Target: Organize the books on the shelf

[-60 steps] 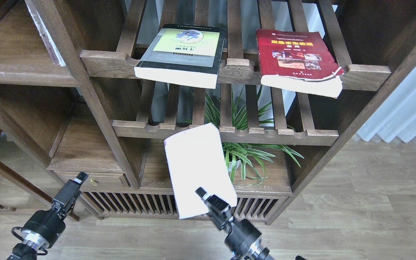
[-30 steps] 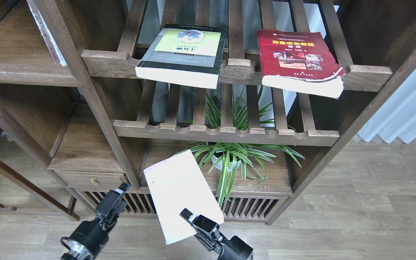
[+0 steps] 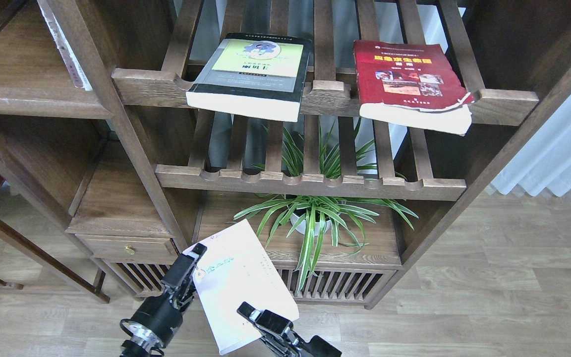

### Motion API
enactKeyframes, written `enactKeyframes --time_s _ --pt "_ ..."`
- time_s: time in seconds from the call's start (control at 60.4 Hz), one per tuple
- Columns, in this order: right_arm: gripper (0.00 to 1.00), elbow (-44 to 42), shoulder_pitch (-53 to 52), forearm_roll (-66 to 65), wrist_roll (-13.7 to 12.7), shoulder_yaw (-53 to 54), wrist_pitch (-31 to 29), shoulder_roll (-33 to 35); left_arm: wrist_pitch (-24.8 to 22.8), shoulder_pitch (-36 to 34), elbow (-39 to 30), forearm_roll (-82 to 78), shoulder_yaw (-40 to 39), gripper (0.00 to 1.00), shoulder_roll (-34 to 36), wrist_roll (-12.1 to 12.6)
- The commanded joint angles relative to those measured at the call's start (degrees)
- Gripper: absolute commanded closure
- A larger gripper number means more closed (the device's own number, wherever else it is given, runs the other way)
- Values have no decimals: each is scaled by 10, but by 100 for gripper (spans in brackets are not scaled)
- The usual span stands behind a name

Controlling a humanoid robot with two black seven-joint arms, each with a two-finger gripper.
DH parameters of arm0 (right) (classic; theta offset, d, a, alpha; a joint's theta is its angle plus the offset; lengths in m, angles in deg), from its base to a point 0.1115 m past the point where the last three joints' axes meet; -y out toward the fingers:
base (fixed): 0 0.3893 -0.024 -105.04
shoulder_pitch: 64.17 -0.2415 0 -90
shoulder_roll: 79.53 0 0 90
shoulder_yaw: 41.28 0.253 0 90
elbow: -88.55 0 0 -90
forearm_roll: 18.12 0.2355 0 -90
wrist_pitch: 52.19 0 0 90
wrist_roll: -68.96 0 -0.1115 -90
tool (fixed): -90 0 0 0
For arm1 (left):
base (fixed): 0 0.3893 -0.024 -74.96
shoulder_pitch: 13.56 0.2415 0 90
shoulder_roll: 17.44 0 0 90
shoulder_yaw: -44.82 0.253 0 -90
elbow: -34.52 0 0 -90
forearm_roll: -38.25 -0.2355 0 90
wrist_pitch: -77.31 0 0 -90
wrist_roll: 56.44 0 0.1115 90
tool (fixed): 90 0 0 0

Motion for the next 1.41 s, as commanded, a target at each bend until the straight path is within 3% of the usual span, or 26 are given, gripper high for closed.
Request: enactKeyframes --time_s 0.0,0.298,0.629,0.712,0.96,1.192,1.292,1.391 --pt "95 -1 3 -1 -1 -1 0 0 0 -2 -1 -4 11 1 -2 0" --pt "95 -2 8 -2 -1 -1 0 0 0 -11 0 2 43 3 0 -3" --pt "95 -3 10 0 -1 0 0 0 0 -8 8 3 47 34 6 -5" --pt "95 -3 10 -1 -1 0 0 0 0 -11 15 3 47 36 6 -6" --pt "95 -3 11 -1 -2 0 0 0 0 -7 23 3 52 64 15 -4" --pt "95 -3 18 -3 -18 0 0 0 0 -8 22 4 63 77 16 -4" --pt "95 -3 18 -2 -21 1 0 0 0 -8 22 4 71 90 16 -4" --pt "95 -3 18 -2 -21 5 0 0 0 -8 20 4 77 92 26 -4"
